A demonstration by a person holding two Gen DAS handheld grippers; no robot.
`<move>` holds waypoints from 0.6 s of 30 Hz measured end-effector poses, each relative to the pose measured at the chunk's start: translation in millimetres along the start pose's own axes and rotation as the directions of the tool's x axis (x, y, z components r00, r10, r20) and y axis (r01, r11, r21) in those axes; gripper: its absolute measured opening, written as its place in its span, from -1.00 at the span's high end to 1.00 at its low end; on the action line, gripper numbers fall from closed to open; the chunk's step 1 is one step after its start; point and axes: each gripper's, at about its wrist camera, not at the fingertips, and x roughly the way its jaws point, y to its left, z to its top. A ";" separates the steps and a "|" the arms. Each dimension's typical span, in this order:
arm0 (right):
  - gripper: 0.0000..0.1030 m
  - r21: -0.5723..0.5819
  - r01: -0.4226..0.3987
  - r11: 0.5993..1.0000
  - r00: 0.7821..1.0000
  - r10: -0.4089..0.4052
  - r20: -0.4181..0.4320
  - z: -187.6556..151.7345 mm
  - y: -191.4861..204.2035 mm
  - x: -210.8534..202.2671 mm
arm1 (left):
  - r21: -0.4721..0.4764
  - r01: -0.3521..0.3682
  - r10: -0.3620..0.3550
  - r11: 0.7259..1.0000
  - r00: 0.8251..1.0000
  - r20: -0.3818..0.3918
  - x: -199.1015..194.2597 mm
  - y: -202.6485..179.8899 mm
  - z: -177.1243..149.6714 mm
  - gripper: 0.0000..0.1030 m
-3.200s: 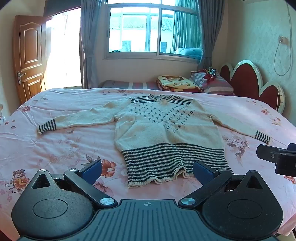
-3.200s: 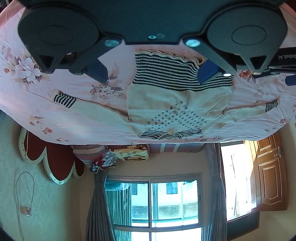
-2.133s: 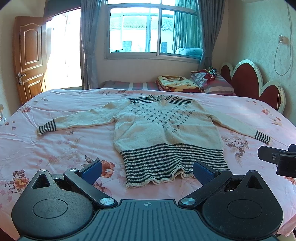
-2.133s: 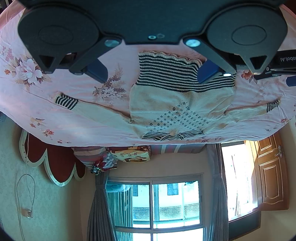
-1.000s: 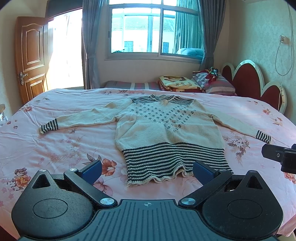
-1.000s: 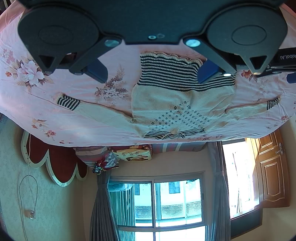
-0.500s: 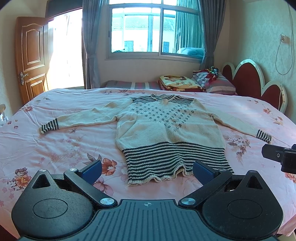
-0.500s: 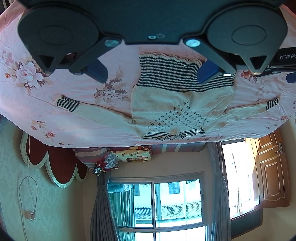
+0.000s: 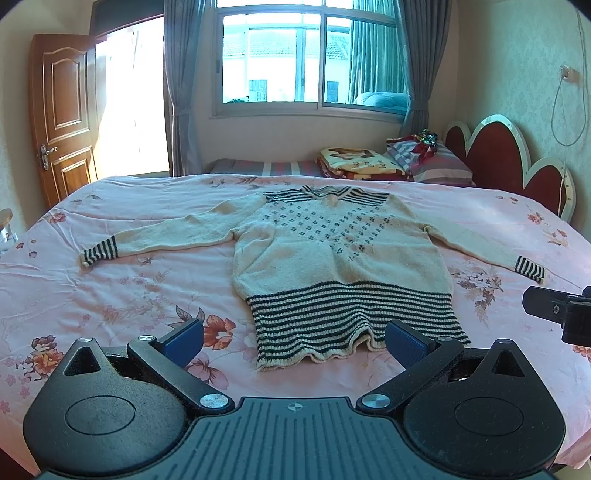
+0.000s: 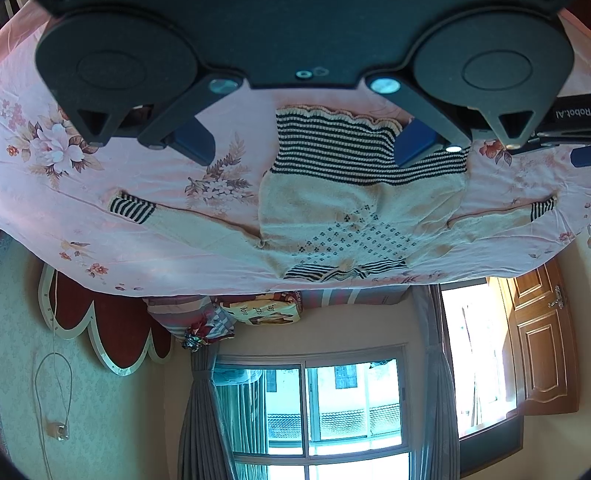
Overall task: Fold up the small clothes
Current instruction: 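Grasp a striped sleeve cuff with the right tool and carry it across the body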
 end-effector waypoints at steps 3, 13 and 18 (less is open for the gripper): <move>-0.99 0.012 0.004 1.000 1.000 -0.004 -0.006 1.3 -5.7 3.1 | -0.024 0.027 -0.028 0.999 0.999 -0.023 4.0 1.8 2.7 -1.00; -0.98 0.251 0.038 0.967 0.999 -0.035 -0.016 19.0 -98.4 41.4 | -0.180 0.127 -0.130 0.975 0.992 -0.005 59.7 20.7 28.1 -1.00; -0.58 0.495 0.041 0.868 0.998 -0.060 0.023 24.6 -182.0 86.9 | -0.172 0.135 -0.142 0.976 0.989 -0.033 109.3 10.7 49.6 -1.00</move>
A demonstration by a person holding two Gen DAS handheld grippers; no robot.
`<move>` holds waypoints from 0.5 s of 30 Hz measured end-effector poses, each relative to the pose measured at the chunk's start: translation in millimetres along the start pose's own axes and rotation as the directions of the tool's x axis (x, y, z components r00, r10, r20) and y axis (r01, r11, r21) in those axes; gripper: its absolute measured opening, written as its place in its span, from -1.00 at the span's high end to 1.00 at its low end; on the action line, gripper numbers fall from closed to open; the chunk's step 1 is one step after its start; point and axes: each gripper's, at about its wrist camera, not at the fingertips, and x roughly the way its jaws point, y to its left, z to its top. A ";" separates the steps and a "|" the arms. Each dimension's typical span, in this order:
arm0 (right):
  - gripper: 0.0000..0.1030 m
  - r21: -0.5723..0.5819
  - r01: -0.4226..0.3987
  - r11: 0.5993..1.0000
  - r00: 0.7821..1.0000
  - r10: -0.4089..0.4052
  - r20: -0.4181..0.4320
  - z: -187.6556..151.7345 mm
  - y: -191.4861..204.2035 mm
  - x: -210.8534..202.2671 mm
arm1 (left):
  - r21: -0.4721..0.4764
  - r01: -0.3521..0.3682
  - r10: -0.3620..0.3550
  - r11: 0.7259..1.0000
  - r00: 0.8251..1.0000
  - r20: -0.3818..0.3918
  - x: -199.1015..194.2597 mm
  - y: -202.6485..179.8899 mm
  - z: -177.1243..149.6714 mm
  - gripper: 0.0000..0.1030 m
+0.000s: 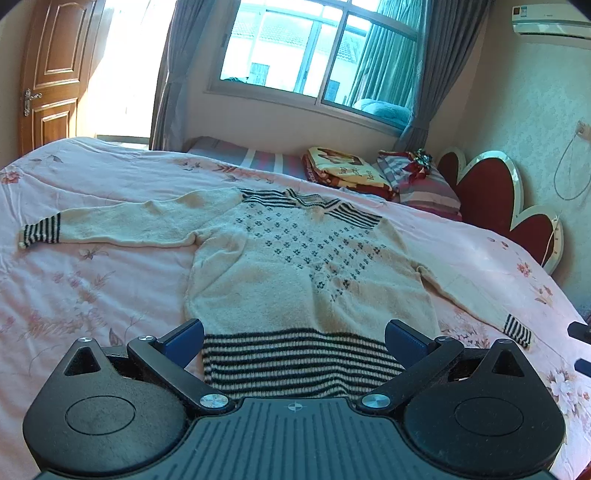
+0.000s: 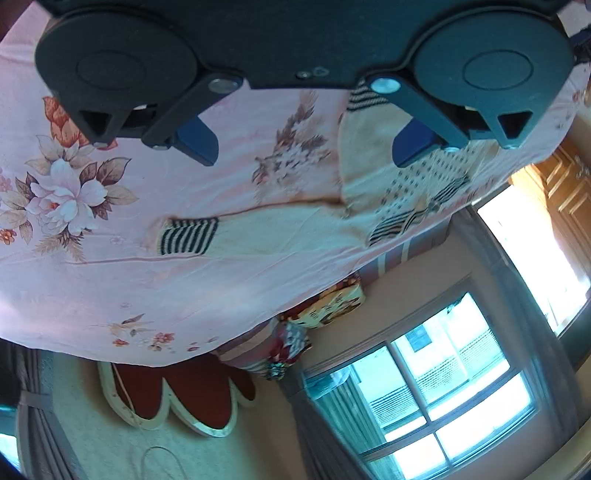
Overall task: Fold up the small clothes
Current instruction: 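Grasp a striped sleeve cuff with the right tool and carry it across the body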
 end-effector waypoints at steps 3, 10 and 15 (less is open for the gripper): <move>0.18 0.105 0.029 0.994 0.999 -0.027 -0.017 14.7 -31.2 40.5 | 0.004 0.013 -0.013 1.000 0.999 -0.031 31.5 -8.6 9.7 -1.00; 0.17 0.406 0.095 0.909 0.995 -0.074 -0.067 15.1 -103.2 138.4 | 0.011 -0.012 0.013 1.000 0.995 -0.095 108.6 -31.1 28.1 -1.00; 0.25 0.470 0.090 0.878 0.996 -0.086 -0.030 12.0 -115.5 166.2 | 0.040 -0.038 0.042 0.998 0.993 -0.109 154.0 -47.5 45.1 -1.00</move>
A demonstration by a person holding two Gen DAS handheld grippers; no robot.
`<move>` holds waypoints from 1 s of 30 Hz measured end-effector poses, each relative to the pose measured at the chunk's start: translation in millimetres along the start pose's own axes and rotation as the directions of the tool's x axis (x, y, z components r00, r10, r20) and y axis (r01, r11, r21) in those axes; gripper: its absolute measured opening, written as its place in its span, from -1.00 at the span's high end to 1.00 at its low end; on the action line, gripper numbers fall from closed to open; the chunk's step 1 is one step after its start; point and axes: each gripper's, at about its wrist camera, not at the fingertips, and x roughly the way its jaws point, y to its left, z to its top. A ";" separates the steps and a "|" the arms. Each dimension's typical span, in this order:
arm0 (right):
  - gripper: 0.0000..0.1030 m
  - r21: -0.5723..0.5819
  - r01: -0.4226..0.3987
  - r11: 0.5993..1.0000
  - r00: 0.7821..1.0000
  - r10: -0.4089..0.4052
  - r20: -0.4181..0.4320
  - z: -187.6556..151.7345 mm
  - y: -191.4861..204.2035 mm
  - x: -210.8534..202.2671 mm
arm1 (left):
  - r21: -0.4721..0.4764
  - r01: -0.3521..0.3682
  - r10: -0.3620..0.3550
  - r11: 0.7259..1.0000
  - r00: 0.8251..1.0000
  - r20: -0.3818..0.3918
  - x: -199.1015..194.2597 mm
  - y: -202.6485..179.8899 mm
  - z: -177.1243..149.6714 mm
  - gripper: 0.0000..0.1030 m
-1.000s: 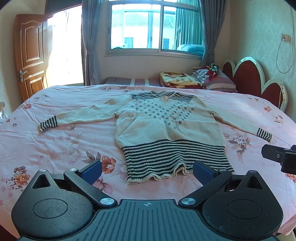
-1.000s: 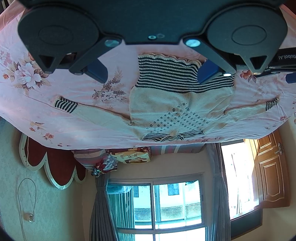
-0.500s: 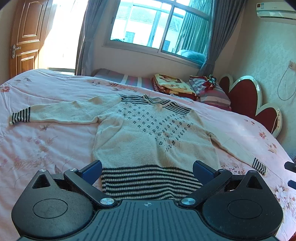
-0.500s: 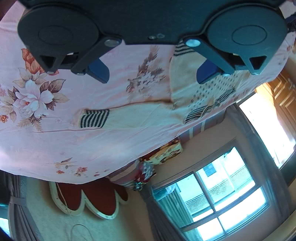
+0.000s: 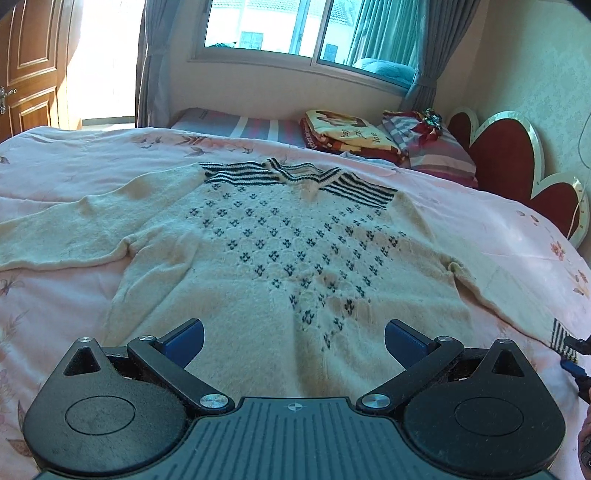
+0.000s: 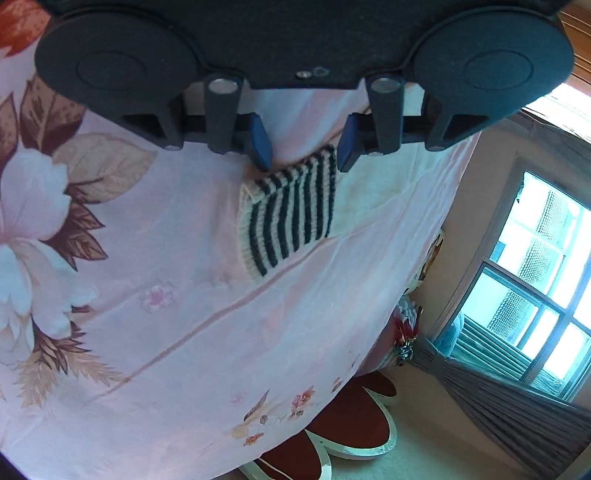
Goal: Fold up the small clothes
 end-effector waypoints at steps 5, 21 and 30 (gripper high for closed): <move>0.55 0.029 0.016 0.999 1.000 -0.017 0.023 3.6 2.6 7.5 | -0.027 -0.046 0.045 0.999 0.999 -0.022 39.3 -3.2 24.8 -1.00; 0.87 -0.541 -0.353 0.764 0.934 0.248 -0.259 -86.6 203.2 80.6 | -0.150 -0.107 0.097 0.983 0.993 -0.075 61.2 67.1 46.1 -1.00; 0.63 -0.684 -0.465 0.561 0.876 0.181 -0.447 -193.4 253.0 86.1 | -0.251 0.002 -0.015 0.968 0.999 -0.049 64.6 92.4 59.2 -0.99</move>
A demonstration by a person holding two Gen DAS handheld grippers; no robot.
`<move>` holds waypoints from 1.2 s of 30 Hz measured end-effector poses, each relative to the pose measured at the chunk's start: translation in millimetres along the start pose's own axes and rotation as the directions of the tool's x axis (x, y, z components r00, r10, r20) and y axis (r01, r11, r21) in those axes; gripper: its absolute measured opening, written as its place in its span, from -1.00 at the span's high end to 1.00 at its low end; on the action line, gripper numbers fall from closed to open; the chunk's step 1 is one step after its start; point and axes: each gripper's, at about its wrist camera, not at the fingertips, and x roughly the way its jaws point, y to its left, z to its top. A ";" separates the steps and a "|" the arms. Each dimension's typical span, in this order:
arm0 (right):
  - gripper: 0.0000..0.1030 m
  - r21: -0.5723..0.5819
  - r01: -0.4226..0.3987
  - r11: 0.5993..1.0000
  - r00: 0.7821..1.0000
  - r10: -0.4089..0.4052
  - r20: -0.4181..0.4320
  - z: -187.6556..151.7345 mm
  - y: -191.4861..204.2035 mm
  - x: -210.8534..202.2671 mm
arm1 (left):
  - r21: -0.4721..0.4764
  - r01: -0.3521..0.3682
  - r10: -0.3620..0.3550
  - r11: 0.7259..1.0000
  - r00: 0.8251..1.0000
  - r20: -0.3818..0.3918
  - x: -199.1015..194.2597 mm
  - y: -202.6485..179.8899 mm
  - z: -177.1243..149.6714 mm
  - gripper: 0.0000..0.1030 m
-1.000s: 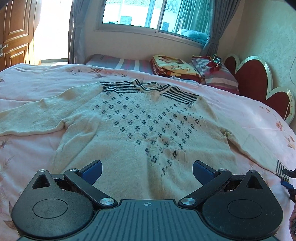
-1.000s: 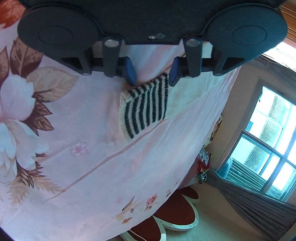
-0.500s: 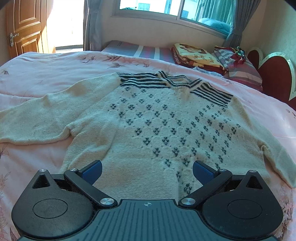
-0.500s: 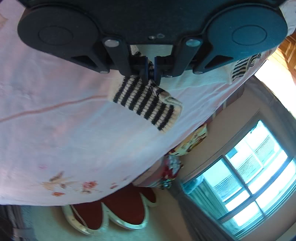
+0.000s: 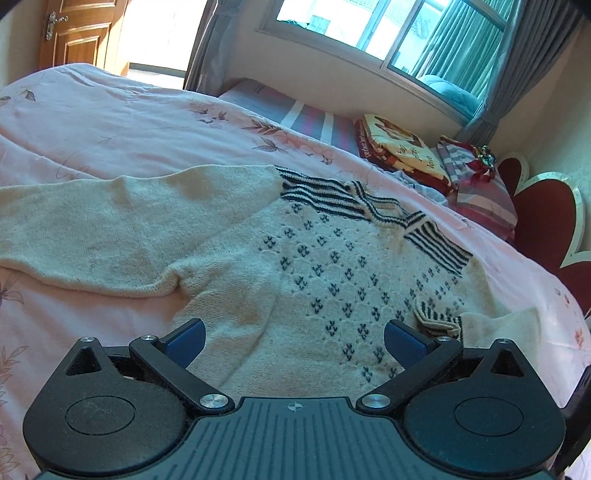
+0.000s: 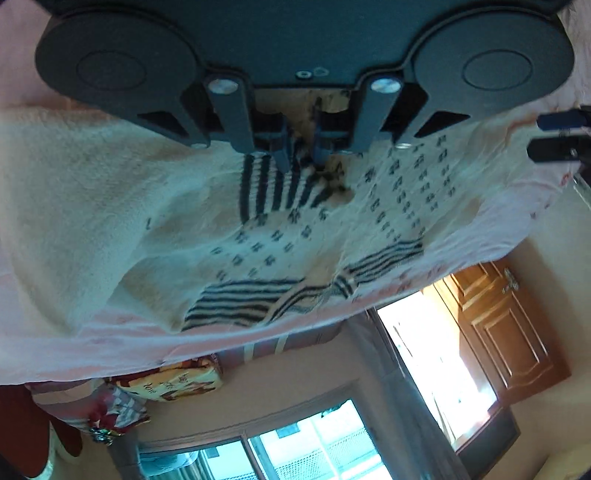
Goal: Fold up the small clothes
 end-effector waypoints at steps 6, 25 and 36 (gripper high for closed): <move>0.31 0.054 -0.022 0.998 0.995 0.017 0.098 -3.7 -21.8 -61.5 | -0.004 0.259 -0.258 0.966 0.959 -0.119 51.8 -46.3 -4.8 -0.38; 0.19 0.430 -0.028 0.902 0.990 -0.035 0.139 -15.1 -90.1 -89.7 | 0.127 0.283 -0.278 0.951 0.959 -0.059 81.5 -90.4 33.7 0.86; 0.04 0.678 -0.189 0.710 0.980 0.098 0.170 -12.2 -131.2 -39.2 | 0.049 0.182 -0.181 0.982 0.983 -0.020 89.5 -13.1 35.6 0.86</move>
